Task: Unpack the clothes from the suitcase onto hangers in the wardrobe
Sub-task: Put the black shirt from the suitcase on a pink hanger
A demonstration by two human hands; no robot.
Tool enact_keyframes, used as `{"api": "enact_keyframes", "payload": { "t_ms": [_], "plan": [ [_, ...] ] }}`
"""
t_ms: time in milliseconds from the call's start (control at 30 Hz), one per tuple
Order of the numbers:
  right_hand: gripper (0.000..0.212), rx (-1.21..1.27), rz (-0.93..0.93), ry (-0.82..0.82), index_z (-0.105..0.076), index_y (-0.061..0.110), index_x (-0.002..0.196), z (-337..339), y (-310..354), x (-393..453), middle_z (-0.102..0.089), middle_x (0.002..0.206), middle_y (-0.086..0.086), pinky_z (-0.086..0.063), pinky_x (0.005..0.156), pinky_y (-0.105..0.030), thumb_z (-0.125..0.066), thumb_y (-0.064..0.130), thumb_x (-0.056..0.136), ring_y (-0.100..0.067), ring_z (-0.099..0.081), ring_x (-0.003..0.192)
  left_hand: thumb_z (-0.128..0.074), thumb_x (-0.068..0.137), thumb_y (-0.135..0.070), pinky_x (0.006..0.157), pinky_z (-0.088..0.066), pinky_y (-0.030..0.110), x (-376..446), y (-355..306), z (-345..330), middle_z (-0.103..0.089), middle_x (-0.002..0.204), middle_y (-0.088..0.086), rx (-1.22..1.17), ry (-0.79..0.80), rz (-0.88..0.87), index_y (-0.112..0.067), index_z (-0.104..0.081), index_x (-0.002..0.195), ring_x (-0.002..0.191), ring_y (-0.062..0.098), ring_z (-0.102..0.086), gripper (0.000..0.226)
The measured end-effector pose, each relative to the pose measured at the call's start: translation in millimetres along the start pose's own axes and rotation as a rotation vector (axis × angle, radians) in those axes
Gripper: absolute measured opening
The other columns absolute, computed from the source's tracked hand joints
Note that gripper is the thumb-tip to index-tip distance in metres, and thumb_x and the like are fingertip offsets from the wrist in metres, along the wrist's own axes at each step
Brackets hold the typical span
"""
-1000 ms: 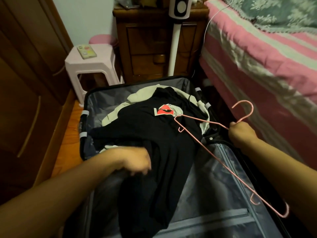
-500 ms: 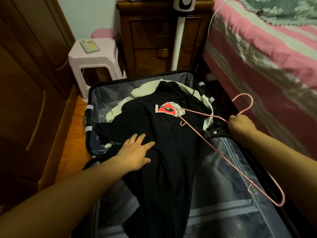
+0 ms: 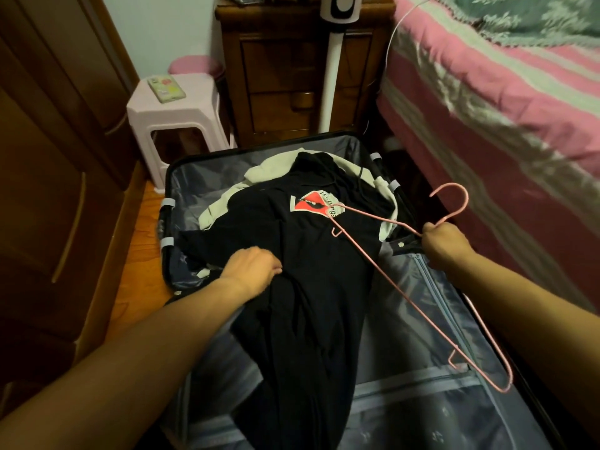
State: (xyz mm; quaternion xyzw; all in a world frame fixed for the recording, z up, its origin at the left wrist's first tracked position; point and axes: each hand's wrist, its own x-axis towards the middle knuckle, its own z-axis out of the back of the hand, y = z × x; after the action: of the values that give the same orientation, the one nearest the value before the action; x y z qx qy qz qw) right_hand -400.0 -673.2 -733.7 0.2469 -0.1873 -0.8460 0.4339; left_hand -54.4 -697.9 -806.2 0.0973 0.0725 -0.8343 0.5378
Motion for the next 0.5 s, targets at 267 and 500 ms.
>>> {"api": "enact_keyframes", "payload": {
  "t_ms": [267,500],
  "plan": [
    [0.035,-0.009,0.025,-0.029,-0.058,-0.001,0.091,14,7,9,-0.056,0.096,-0.024,-0.037,0.073,-0.036,-0.036,0.025,0.101,-0.043,-0.058,0.097,-0.047,0.095,-0.011,0.069,-0.037,0.029,-46,-80,78,-0.065,0.104,0.023,-0.313,0.421,-0.237,-0.001,-0.061,0.095,0.095,0.038,-0.063,0.017],
    [0.043,0.069,-0.06,-0.034,-0.062,-0.006,0.101,25,8,20,-0.064,0.108,-0.032,-0.053,0.087,-0.049,-0.038,0.029,0.097,-0.048,-0.064,0.1,-0.049,0.098,-0.037,0.081,-0.05,0.034,-106,-138,67,-0.071,0.099,0.014,-0.461,0.56,-0.416,-0.008,-0.066,0.102,0.092,0.027,-0.067,0.034]
  ]
}}
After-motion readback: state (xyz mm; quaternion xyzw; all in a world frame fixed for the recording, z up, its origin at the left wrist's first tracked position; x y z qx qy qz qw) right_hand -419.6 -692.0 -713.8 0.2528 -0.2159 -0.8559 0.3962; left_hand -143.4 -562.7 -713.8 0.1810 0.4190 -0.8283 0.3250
